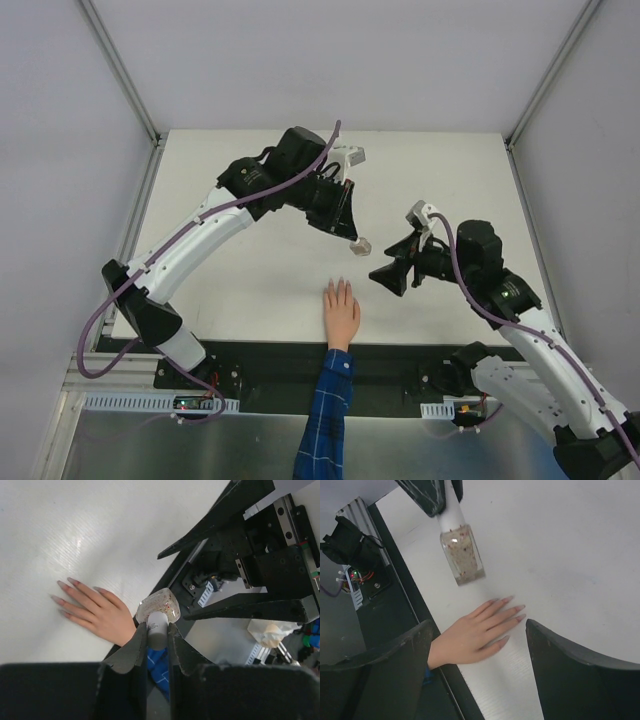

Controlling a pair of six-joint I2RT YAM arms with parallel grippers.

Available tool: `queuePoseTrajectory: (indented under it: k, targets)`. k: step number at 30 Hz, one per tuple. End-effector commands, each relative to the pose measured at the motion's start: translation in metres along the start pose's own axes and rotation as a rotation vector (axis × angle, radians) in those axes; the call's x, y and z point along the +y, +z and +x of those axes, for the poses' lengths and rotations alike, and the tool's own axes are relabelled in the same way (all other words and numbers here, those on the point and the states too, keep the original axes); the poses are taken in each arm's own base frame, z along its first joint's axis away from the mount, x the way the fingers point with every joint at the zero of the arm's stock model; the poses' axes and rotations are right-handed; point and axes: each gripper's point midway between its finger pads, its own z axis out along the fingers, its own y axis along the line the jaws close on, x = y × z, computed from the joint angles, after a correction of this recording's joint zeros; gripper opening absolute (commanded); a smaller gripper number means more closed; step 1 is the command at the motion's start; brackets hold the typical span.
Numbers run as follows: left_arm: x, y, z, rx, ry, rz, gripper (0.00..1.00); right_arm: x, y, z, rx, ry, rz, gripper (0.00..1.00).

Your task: Paint the nails

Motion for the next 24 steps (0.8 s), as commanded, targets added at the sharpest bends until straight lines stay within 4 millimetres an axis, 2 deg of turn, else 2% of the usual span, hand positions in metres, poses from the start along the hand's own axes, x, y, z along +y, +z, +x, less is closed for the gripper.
queuePoseTrajectory:
  k: [1,8,14,24]
  targets:
    - [-0.008,0.006,0.029,0.119,-0.128,0.057,0.0,0.019,0.012,-0.025,-0.087,-0.153,-0.132,0.76]
    - [-0.012,0.005,0.031,0.13,-0.146,0.077,0.0,0.028,0.029,-0.027,-0.077,-0.184,-0.188,0.71]
    - [-0.014,0.007,0.029,0.138,-0.157,0.09,0.0,0.032,0.039,-0.027,-0.07,-0.204,-0.217,0.63]
    - [-0.018,0.01,0.027,0.148,-0.166,0.111,0.0,0.034,0.047,-0.025,-0.069,-0.204,-0.238,0.4]
